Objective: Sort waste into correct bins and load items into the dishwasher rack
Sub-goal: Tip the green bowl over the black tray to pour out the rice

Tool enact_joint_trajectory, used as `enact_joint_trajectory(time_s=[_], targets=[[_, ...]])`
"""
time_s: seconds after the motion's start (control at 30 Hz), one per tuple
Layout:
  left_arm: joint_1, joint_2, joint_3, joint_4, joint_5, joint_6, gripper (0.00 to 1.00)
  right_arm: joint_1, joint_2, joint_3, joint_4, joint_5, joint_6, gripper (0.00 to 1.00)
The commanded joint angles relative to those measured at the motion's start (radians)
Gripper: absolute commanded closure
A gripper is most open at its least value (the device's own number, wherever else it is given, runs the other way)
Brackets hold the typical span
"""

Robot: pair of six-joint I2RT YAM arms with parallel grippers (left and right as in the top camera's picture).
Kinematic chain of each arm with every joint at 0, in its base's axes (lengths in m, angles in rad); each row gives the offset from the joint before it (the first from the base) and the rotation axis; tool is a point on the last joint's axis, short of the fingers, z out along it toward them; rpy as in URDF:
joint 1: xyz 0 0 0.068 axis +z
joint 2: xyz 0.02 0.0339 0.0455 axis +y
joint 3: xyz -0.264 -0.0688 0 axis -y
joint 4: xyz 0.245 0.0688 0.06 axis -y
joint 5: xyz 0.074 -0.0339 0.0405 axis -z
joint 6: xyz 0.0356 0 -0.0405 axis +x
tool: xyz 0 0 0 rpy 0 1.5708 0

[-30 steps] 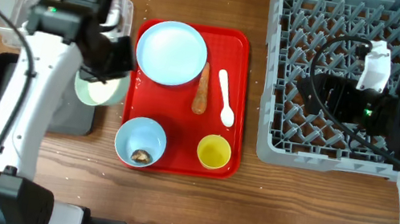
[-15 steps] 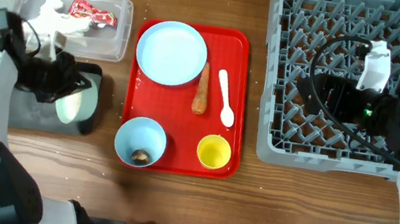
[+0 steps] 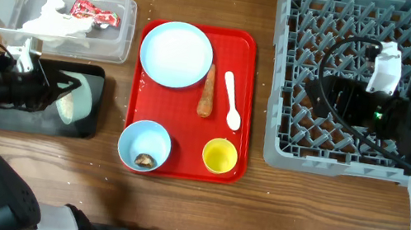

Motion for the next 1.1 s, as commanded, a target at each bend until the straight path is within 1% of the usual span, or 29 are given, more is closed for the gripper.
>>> enact_joint_trajectory(time_s=[0.0, 0.07, 0.17, 0.3, 0.5, 0.67, 0.77, 0.93, 1.07], targets=[[0.018, 0.012, -0.003, 0.012, 0.066, 0.029, 0.96, -0.002, -0.006, 0.019, -0.002, 0.005, -0.007, 0.00], [0.057, 0.029, -0.003, 0.014, 0.119, 0.053, 0.96, -0.002, -0.006, 0.019, -0.002, 0.006, -0.006, 0.00], [0.154, 0.056, -0.003, 0.013, 0.193, 0.089, 0.96, -0.002, -0.006, 0.019, -0.002, 0.005, -0.006, 0.00], [0.284, 0.145, -0.003, 0.043, 0.354, 0.102, 0.96, -0.002, -0.006, 0.019, -0.002, 0.005, -0.006, 0.00], [0.303, 0.294, -0.003, 0.109, 0.599, 0.101, 0.96, -0.002, -0.006, 0.019, -0.003, 0.005, -0.005, 0.00], [0.303, 0.310, -0.003, 0.129, 0.735, 0.097, 0.96, -0.002, -0.006, 0.019, -0.001, 0.005, -0.005, 0.00], [0.303, 0.310, 0.000, 0.125, 0.749, 0.047, 0.96, -0.002, -0.006, 0.019, -0.001, 0.005, -0.005, 0.00], [0.303, 0.310, 0.000, 0.094, 0.749, 0.043, 0.96, -0.002, -0.006, 0.019, -0.001, 0.005, -0.004, 0.00], [0.303, 0.310, 0.000, 0.079, 0.749, 0.009, 0.96, -0.002, -0.006, 0.019, -0.002, 0.005, -0.004, 0.00]])
